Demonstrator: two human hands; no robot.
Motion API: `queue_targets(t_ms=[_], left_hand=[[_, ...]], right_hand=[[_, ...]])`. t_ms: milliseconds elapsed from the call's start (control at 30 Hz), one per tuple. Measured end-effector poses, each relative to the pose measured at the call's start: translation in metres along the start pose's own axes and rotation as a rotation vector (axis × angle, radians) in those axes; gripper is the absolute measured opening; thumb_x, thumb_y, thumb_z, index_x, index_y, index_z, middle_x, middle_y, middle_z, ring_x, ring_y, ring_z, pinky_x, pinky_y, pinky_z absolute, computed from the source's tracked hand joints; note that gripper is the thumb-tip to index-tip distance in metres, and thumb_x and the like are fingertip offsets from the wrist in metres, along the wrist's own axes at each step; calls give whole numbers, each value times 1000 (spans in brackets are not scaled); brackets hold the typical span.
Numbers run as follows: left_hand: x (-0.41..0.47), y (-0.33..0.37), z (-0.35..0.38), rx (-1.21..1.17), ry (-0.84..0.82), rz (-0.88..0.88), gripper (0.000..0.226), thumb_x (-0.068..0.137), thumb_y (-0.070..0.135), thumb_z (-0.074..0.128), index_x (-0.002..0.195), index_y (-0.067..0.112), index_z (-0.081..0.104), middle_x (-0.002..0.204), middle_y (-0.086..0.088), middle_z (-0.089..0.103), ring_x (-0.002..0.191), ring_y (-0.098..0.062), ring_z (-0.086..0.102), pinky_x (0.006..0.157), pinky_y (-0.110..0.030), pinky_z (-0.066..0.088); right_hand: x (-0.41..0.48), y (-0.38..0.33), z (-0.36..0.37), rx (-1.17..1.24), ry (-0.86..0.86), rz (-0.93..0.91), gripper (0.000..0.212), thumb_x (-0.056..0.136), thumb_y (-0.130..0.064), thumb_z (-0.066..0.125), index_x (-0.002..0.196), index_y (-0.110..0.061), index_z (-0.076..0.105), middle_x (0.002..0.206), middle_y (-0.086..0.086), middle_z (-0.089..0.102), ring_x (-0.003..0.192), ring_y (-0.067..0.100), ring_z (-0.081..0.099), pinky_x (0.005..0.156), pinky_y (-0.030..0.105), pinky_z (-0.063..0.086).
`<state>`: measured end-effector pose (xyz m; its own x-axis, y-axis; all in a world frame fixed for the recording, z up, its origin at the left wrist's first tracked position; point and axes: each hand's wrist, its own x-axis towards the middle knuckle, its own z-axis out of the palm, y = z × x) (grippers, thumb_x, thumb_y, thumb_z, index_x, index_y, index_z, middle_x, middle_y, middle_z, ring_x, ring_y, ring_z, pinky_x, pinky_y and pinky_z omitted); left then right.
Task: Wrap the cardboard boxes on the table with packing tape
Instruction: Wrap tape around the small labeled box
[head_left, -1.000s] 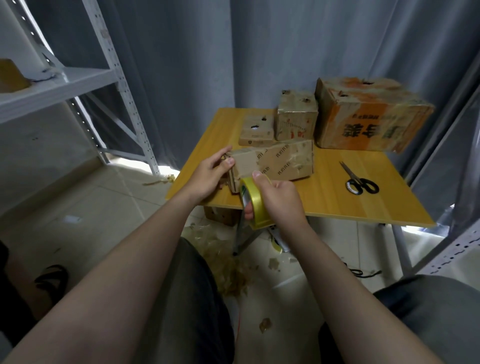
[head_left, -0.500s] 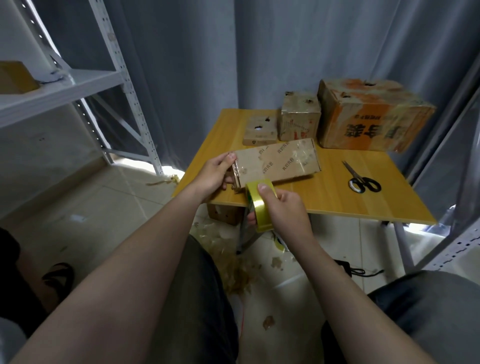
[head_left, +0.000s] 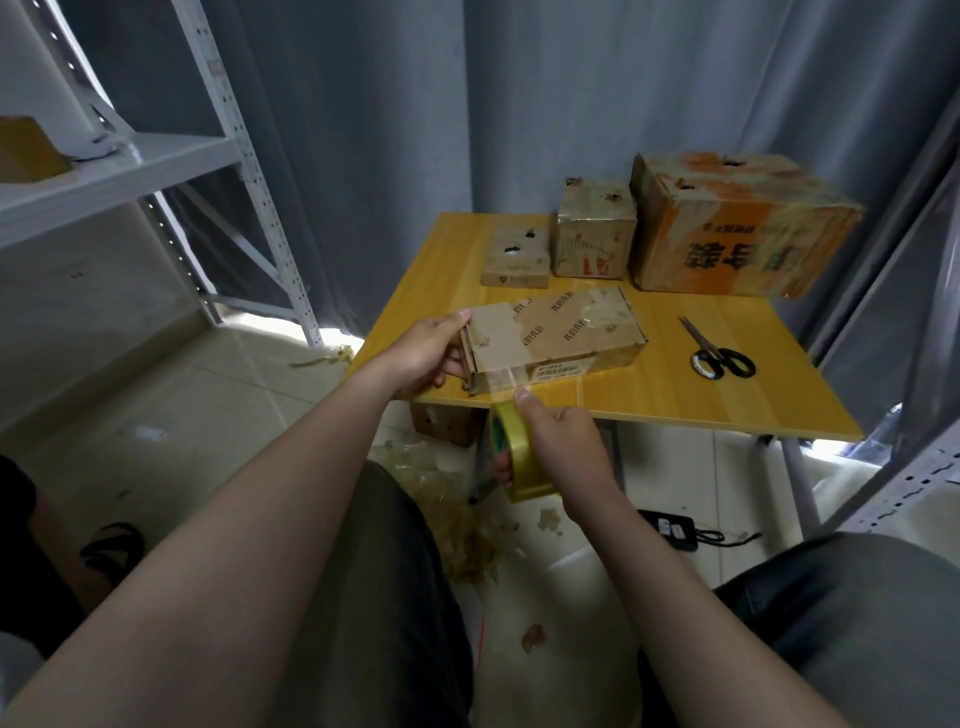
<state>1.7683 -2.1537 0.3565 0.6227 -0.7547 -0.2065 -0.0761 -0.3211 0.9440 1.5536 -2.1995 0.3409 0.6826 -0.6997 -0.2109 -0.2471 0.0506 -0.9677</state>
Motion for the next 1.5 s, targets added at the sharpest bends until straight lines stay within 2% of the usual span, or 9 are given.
queue_targets(t_ms=[133, 300, 433, 567, 700, 833, 1033, 1333, 1500], left_hand=[[-4, 1, 4, 139, 43, 65, 46, 112, 46, 32, 115, 16, 67, 62, 6, 72, 51, -3, 65, 48, -19, 43], [3, 3, 2, 513, 189, 132, 46, 108, 50, 46, 138, 19, 63, 141, -9, 50, 130, -28, 52, 113, -39, 40], [-1, 5, 3, 421, 238, 420, 21, 98, 34, 70, 117, 26, 64, 123, 6, 57, 108, -10, 61, 94, -27, 52], [-10, -2, 3, 418, -23, 373, 75, 71, 46, 93, 135, 31, 57, 124, 21, 55, 101, 21, 54, 75, -4, 45], [-13, -4, 2, 548, -52, 369, 130, 53, 61, 96, 160, 30, 30, 139, 16, 37, 134, -5, 41, 112, -28, 37], [-10, -4, -1, 597, -90, 357, 149, 51, 63, 95, 165, 34, 5, 145, 16, 28, 141, -10, 32, 115, -31, 32], [-19, -18, 4, 544, 121, 582, 80, 62, 63, 84, 132, 40, 53, 129, 24, 43, 120, 8, 49, 94, -25, 50], [-18, -33, 16, 296, 274, 451, 64, 71, 65, 78, 125, 31, 76, 137, 18, 59, 126, 1, 54, 106, -26, 45], [-15, -29, 19, 281, 295, 491, 61, 86, 65, 60, 129, 23, 74, 139, 9, 64, 128, -3, 55, 107, -23, 42]], right_hand=[[4, 6, 2, -13, -9, 8, 57, 105, -48, 52, 104, 6, 68, 70, 17, 76, 64, 33, 76, 75, 50, 65], [5, 7, 0, 43, -49, 55, 44, 105, -46, 52, 106, -4, 65, 67, 12, 76, 57, 26, 75, 47, 21, 55], [10, 8, 0, 53, -73, 76, 43, 105, -46, 51, 112, -6, 64, 73, 16, 77, 66, 33, 77, 68, 35, 64], [16, 18, 1, -39, -8, 45, 42, 103, -49, 51, 122, -14, 66, 94, 12, 78, 94, 32, 74, 97, 45, 54], [16, 19, 2, -22, 15, 51, 33, 104, -47, 51, 113, -18, 66, 74, 1, 78, 68, 13, 74, 65, 26, 49], [17, 18, 2, -14, -28, 81, 42, 105, -49, 49, 117, -13, 65, 74, 7, 78, 68, 24, 77, 75, 31, 50], [12, 12, -6, 82, -44, 54, 20, 107, -38, 52, 100, -20, 57, 51, -8, 68, 41, 4, 65, 32, 12, 39], [-2, 8, -4, 140, -145, -44, 35, 107, -35, 52, 109, -2, 64, 73, 14, 77, 63, 16, 74, 57, 19, 55], [-3, 6, -2, 15, 42, -255, 49, 107, -39, 51, 66, -18, 68, 54, -4, 69, 48, 0, 64, 49, 10, 44]])
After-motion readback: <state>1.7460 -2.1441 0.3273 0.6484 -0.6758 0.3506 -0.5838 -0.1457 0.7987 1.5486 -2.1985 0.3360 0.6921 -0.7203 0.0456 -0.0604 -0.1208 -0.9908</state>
